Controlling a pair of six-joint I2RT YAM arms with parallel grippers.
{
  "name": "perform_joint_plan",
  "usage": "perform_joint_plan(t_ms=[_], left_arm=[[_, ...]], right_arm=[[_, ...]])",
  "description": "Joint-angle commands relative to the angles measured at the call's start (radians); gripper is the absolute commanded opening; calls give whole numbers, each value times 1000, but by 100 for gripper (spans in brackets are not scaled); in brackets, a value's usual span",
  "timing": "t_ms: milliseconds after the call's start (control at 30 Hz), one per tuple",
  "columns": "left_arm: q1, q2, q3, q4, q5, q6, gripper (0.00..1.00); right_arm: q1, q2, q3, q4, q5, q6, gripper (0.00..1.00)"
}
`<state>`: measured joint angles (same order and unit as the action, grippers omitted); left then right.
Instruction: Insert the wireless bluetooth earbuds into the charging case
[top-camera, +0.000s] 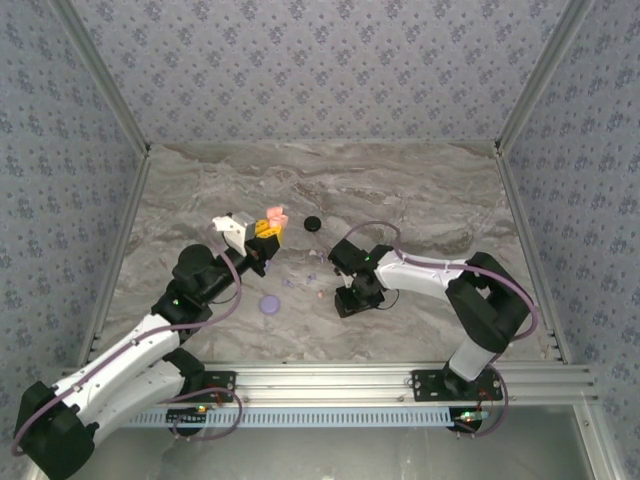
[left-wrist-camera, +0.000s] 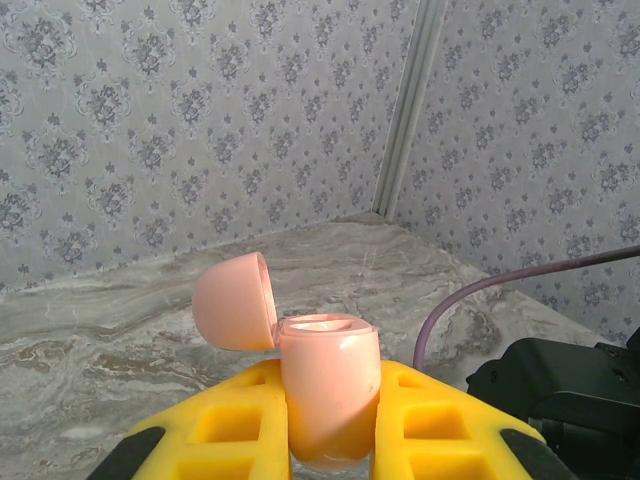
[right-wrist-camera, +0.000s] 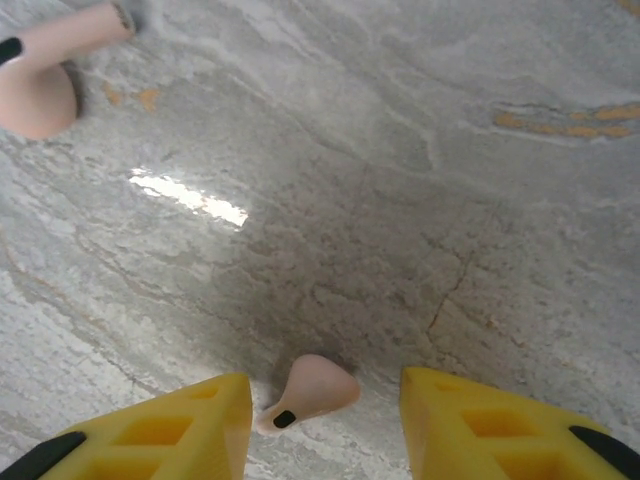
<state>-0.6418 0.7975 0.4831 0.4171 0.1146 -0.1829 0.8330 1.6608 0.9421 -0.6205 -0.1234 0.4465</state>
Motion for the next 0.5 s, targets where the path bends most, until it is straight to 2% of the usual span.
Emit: perform_joint_plan(t_ms=[0,233,467], left_arm=[[-3,-1,15,22,-6,16,0],[-4,0,17,18,-4,14,0],[-4,5,17,19,3,13,0]], right_arm=[[17,39,17,-14,1,21,41],[33,59,29,-12,17,16,29],[31,12,35,-1,59,-14,24]])
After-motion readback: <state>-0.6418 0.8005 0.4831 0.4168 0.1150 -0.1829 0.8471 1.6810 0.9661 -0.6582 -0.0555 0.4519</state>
